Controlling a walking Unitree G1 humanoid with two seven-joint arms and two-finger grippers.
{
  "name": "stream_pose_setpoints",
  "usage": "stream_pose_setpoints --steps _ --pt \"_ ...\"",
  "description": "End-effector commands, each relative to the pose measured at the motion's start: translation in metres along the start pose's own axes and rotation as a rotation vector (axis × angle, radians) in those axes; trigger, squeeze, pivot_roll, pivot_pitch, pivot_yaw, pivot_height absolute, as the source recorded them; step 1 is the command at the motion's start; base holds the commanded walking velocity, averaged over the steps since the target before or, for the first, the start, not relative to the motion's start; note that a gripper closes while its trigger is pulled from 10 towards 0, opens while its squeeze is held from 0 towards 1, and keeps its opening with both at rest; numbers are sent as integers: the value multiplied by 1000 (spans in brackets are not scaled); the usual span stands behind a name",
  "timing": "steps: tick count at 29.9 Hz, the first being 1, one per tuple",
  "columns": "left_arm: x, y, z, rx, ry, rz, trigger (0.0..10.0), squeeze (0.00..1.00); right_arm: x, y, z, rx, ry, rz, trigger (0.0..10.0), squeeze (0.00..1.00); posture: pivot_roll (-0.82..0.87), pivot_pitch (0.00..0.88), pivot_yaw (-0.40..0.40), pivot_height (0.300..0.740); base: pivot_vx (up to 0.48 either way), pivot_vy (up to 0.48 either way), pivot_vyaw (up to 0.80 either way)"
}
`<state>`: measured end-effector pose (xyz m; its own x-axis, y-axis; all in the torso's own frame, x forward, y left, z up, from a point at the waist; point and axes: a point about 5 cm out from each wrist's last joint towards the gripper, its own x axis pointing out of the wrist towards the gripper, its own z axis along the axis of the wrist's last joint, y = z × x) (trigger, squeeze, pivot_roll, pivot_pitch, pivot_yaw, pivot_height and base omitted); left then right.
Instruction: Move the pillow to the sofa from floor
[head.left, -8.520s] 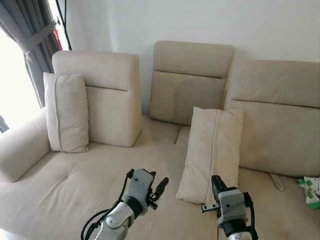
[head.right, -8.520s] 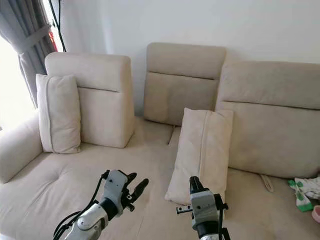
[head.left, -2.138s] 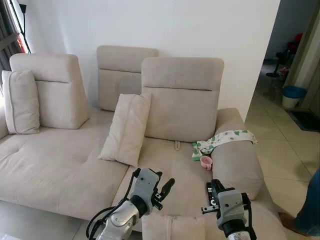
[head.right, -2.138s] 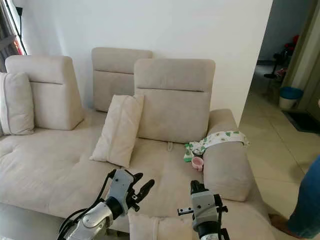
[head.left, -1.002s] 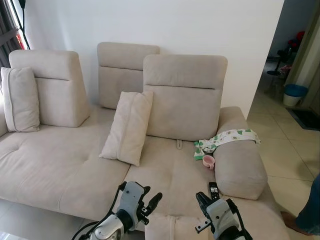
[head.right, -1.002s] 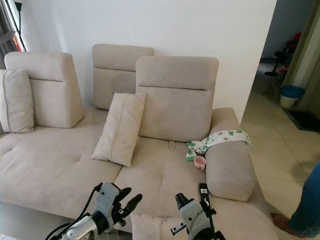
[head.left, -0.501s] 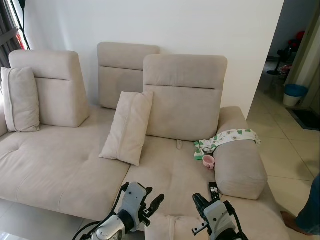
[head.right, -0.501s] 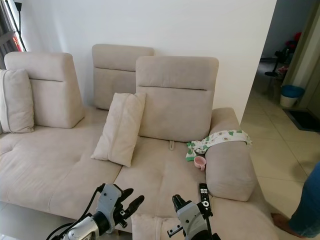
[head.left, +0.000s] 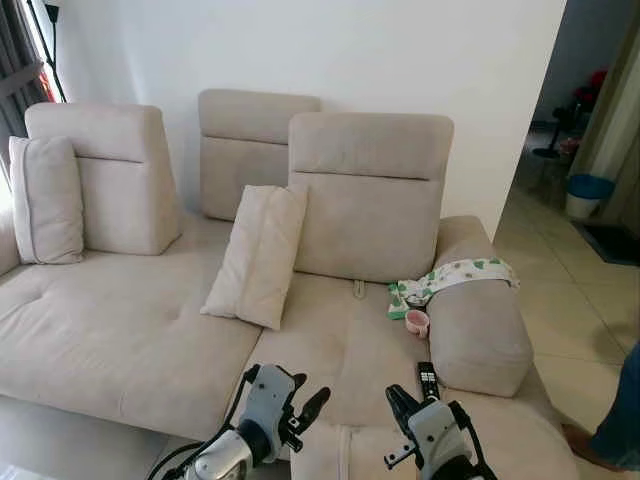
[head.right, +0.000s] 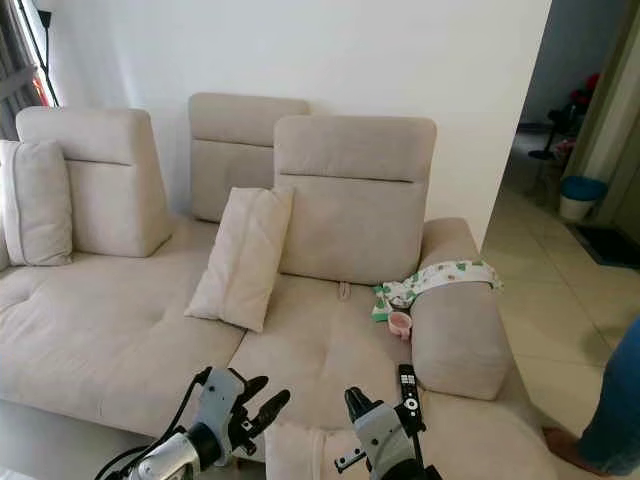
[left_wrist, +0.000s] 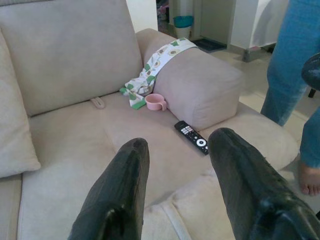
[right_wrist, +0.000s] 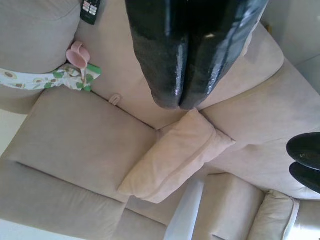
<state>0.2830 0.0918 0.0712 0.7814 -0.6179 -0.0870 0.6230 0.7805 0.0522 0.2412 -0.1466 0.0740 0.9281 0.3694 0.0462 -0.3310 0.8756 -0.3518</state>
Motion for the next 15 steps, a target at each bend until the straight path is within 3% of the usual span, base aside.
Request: stream_pose_setpoints --steps 1,15 --pt "-2 0 -2 13 9 -1 10000 0 -2 0 -2 6 5 -7 10000 0 -115 0 41 655 0 0 0" --pt "-1 0 -2 17 7 -2 10000 0 -2 -1 -3 4 7 -10 10000 0 -114 0 40 595 0 0 0"
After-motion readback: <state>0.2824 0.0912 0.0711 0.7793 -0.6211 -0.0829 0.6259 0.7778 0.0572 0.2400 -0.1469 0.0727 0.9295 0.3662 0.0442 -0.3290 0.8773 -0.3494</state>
